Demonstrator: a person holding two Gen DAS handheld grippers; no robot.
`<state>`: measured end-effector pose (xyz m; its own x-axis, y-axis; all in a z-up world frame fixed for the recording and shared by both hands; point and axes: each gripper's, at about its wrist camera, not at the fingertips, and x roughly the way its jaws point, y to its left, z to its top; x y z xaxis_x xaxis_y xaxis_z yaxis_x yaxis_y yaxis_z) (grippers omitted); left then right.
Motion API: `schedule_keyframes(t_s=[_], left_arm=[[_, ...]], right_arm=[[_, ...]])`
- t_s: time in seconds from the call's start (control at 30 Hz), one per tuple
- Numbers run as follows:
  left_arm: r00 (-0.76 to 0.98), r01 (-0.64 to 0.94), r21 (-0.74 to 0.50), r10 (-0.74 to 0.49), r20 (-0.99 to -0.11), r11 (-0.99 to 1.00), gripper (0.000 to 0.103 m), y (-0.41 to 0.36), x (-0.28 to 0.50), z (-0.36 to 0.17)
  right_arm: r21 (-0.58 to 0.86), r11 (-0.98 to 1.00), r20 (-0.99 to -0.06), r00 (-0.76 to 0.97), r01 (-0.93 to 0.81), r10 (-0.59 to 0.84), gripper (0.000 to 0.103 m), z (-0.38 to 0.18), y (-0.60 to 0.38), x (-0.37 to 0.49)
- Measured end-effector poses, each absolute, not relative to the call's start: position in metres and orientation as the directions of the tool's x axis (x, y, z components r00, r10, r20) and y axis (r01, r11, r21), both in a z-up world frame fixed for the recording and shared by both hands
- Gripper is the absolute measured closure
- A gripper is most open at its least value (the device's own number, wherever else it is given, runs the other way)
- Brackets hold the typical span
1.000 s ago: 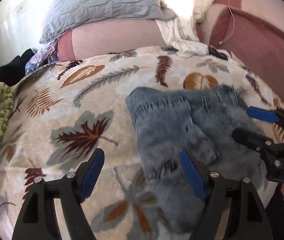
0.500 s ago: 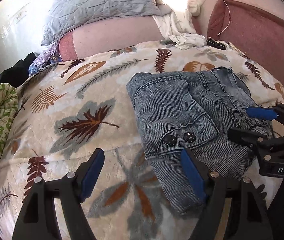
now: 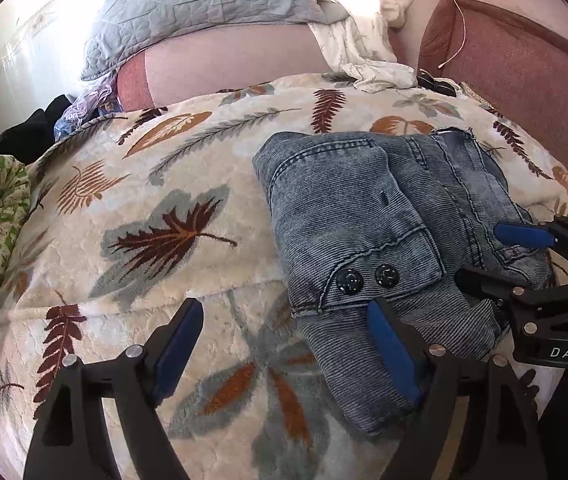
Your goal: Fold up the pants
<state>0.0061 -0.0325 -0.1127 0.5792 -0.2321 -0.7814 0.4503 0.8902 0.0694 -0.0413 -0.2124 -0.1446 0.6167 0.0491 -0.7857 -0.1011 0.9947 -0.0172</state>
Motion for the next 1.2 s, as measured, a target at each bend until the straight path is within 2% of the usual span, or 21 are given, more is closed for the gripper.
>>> schedule_keyframes(t_s=[0.27, 0.53, 0.63, 0.8, 0.87, 1.0, 1.07, 1.2], left_arm=[[0.572, 0.442, 0.061, -0.229, -0.788, 0.895, 0.014, -0.031, 0.009, -0.121], [0.484, 0.432, -0.093, -0.318, -0.816, 0.897, 0.01, -0.016, 0.024, -0.126], [0.494, 0.448, -0.135, -0.37, -0.786, 0.884, 0.01, -0.009, 0.028, -0.11], [0.573, 0.42, -0.14, -0.381, -0.726, 0.897, 0.01, 0.01, 0.041, -0.087], [0.547, 0.415, -0.189, -0.411, -0.729, 0.89, 0.01, 0.016, 0.05, -0.087], [0.411, 0.375, -0.369, -0.509, -0.756, 0.85, 0.01, 0.027, 0.071, -0.105], [0.346, 0.337, -0.424, -0.529, -0.775, 0.841, 0.01, 0.028, 0.078, -0.116], [0.271, 0.34, -0.501, -0.593, -0.758, 0.796, 0.01, 0.024, 0.081, -0.132]], right_arm=[[-0.01, 0.995, -0.794, 0.606, -0.098, 0.052, 0.025, -0.148, -0.212, -0.038], [0.008, 0.994, -0.795, 0.602, -0.111, 0.073, 0.024, -0.145, -0.215, -0.037], [0.079, 0.991, -0.781, 0.611, -0.108, 0.129, 0.024, -0.131, -0.229, -0.039], [0.156, 0.988, -0.694, 0.71, -0.009, 0.116, 0.021, -0.097, -0.278, -0.05], [0.193, 0.98, -0.688, 0.719, 0.055, 0.095, 0.019, -0.091, -0.301, -0.051], [0.27, 0.954, -0.722, 0.684, 0.133, 0.109, 0.019, -0.094, -0.337, -0.045], [0.335, 0.93, -0.725, 0.672, 0.151, 0.153, 0.018, -0.099, -0.35, -0.042], [0.433, 0.888, -0.742, 0.62, 0.155, 0.254, 0.018, -0.113, -0.361, -0.032]])
